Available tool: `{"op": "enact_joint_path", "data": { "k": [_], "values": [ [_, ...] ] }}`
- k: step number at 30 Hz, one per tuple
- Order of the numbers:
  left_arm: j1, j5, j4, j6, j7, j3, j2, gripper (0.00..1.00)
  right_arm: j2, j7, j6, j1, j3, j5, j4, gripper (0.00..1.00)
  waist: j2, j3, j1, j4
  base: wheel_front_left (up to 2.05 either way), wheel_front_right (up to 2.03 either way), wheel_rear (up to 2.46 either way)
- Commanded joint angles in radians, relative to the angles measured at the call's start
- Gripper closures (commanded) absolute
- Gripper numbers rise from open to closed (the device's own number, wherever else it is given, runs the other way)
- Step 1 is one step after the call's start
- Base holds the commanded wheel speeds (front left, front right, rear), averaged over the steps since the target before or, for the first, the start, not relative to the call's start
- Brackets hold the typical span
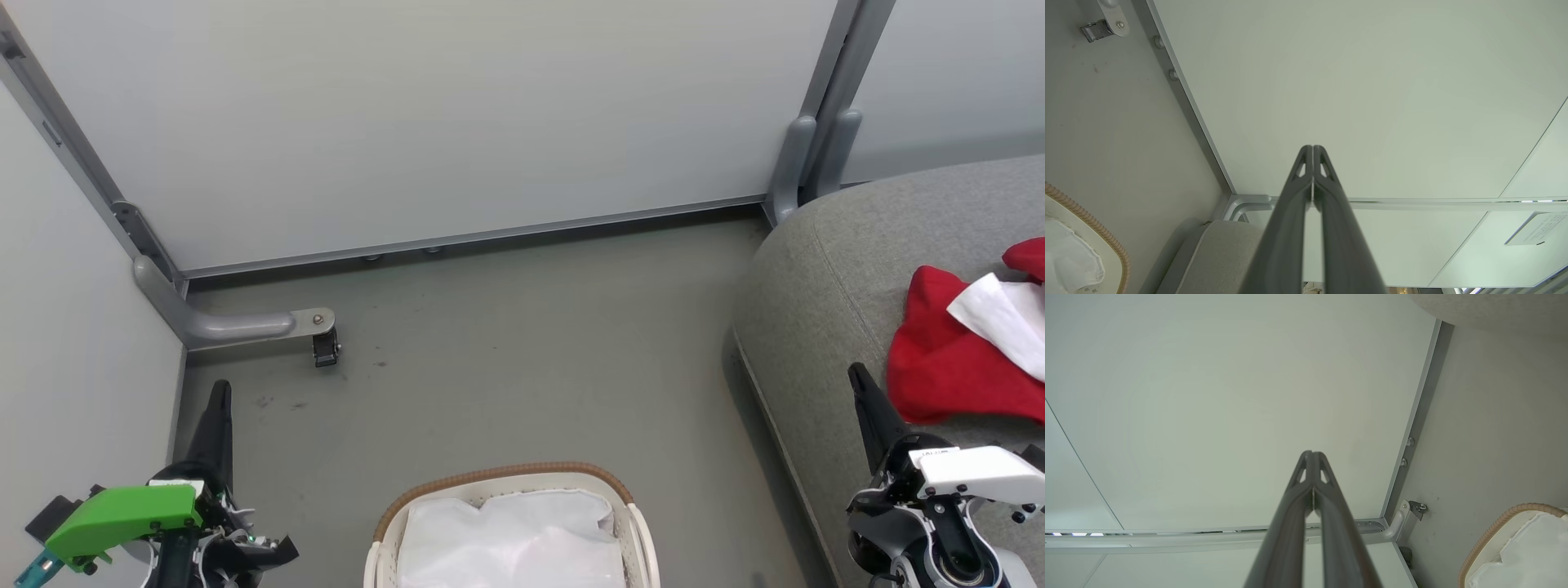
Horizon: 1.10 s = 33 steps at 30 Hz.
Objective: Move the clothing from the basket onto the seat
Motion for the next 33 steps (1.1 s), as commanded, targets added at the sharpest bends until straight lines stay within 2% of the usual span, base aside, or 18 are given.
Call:
{"op": "enact_joint_path", "data": {
  "k": [1,33],
  "values": [
    [-0.011,-0.005,-0.001,-0.005,0.004,0.002,0.006,1.00,-0.006,0.002,0.000,0.005,-0.002,0.003,-0.004,1.00,0.0000,0.000,0.0000,0.000,0.00,0.00,0.00],
    [-0.010,-0.005,-0.002,-0.005,0.003,0.002,0.006,1.00,-0.006,0.002,0.000,0.005,-0.002,0.003,-0.003,1.00,0.0000,0.000,0.0000,0.000,0.00,0.00,0.00]
  ]
}}
